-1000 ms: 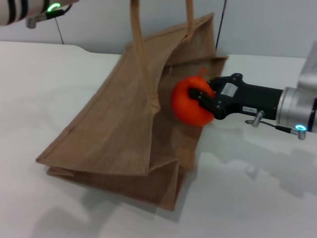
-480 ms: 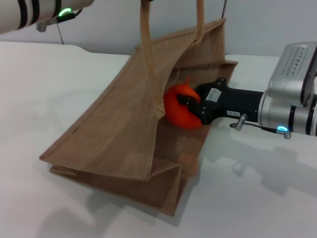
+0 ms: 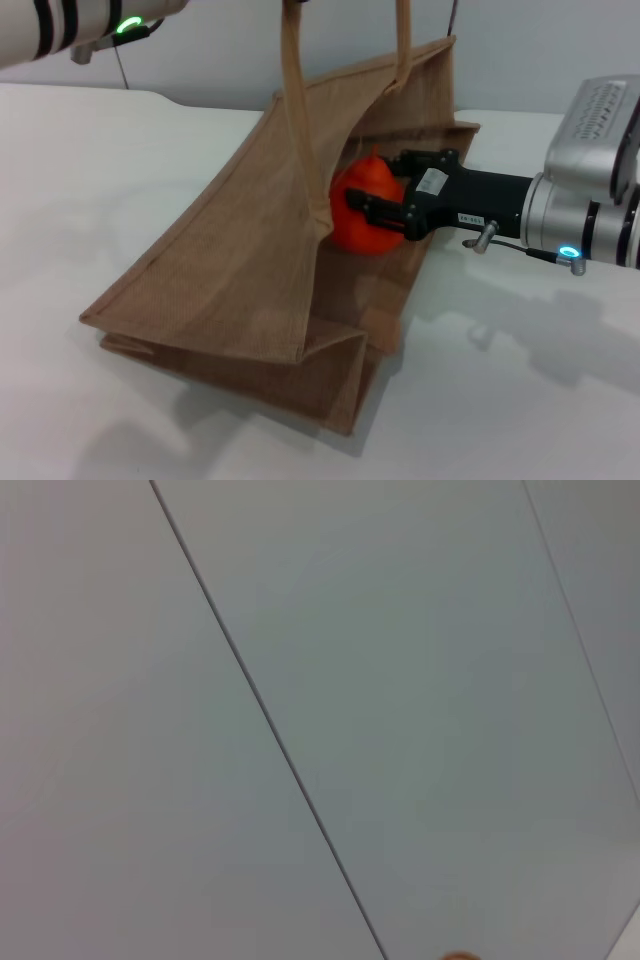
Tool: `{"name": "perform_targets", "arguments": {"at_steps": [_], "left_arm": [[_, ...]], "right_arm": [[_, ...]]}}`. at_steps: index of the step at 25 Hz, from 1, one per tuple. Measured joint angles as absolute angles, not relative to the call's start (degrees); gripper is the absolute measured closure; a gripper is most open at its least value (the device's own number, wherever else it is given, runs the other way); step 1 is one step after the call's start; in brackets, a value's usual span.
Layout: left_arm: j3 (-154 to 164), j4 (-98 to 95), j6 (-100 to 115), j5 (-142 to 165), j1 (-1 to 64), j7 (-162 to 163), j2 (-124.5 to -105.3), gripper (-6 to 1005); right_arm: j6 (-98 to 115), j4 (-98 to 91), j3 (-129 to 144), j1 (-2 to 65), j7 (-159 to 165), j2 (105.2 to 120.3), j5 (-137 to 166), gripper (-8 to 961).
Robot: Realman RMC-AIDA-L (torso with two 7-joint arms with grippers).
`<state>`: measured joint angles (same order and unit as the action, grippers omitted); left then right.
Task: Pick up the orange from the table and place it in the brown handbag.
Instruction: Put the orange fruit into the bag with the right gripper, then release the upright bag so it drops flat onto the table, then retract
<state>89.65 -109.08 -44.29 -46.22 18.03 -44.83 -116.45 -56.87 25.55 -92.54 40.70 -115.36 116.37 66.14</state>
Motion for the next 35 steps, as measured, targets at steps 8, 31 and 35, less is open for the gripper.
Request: {"name": "perform_targets", "arguments": {"at_steps": [8, 31, 35], "left_arm": [[89.65, -109.02, -44.29, -46.00, 17.99, -44.82, -116.45, 869], [90.17, -108.68, -43.19, -46.25, 15.20, -48.53, -116.53, 713], [90.04, -108.19, -41.09, -46.14, 14.10, -47.50, -116.58, 631]], "right_arm": [[-56.71, 22.86, -92.43, 42.13, -115.25, 116.39, 64.46, 324], [-55.38, 22.11, -95.88, 40.16, -112.30, 115.16, 65.08, 68], [-53.97, 22.15, -96.32, 39.36, -111.83, 114.36, 65.08, 68]]}}
